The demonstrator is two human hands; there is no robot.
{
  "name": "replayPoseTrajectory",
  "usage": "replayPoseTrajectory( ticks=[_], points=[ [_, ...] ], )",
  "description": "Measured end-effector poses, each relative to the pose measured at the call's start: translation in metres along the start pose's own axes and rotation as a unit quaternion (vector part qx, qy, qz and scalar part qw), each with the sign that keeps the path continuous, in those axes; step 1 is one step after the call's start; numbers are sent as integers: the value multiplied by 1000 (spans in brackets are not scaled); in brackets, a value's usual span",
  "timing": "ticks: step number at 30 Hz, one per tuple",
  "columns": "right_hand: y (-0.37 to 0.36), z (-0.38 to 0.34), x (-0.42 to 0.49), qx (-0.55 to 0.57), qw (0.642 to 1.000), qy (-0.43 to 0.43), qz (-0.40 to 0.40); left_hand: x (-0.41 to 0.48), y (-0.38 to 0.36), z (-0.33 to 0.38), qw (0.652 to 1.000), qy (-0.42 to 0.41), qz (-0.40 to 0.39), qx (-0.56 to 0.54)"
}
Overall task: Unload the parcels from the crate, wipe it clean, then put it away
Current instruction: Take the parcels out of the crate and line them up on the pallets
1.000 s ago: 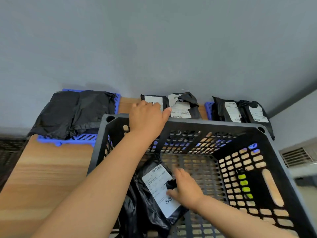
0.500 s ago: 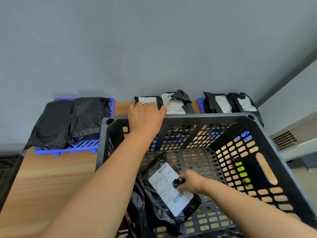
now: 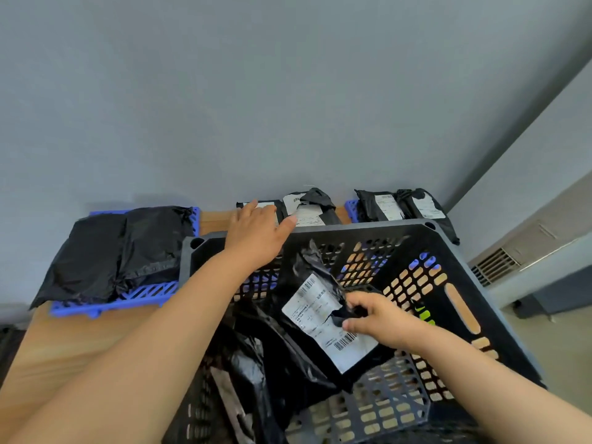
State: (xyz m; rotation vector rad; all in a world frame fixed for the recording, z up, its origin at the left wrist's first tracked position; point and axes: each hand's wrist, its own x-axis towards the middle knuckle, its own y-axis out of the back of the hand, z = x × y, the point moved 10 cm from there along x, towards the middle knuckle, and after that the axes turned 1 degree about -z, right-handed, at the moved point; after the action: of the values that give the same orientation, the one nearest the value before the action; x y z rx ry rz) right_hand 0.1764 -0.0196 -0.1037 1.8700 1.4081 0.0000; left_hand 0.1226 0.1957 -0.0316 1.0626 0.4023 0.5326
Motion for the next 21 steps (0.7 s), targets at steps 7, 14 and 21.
replayPoseTrajectory(
  ticks=[7, 14, 21],
  points=[
    [18, -38, -28, 242, 969, 24, 35, -63, 1, 10, 979, -15, -19, -201],
    [4, -66, -36, 285, 958, 40, 6, -74, -10, -16, 972, 32, -135, -189],
    [12, -73, -38, 267, 963, 20, 24, -81, -2, -20, 937, 49, -129, -320]
  ],
)
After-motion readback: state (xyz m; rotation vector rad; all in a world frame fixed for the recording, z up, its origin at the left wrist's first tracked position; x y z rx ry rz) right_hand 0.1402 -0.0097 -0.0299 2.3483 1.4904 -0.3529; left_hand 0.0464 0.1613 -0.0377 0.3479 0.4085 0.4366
